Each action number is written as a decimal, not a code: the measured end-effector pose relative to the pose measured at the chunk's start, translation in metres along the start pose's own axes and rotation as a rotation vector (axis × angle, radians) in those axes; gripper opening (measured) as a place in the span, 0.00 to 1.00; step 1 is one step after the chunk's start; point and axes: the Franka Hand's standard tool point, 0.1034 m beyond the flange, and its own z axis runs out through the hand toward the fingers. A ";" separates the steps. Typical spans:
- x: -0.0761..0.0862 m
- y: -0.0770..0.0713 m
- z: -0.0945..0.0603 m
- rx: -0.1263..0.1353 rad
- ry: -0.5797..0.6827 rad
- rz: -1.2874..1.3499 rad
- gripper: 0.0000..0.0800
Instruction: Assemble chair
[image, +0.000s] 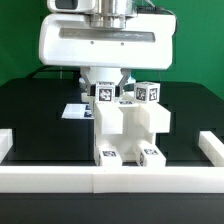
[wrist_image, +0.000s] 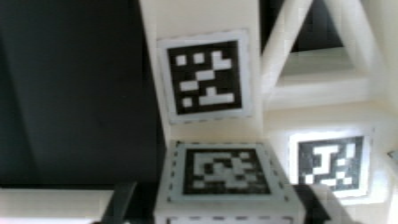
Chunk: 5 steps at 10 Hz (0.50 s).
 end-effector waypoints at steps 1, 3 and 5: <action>0.000 0.000 0.000 0.000 0.000 0.001 0.34; 0.000 0.000 0.000 0.000 0.000 0.141 0.34; 0.000 0.000 0.001 0.000 -0.001 0.265 0.34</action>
Offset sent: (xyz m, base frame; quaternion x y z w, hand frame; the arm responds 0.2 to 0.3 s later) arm 0.0000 0.0000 0.0000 0.0000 0.0000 0.1296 0.9916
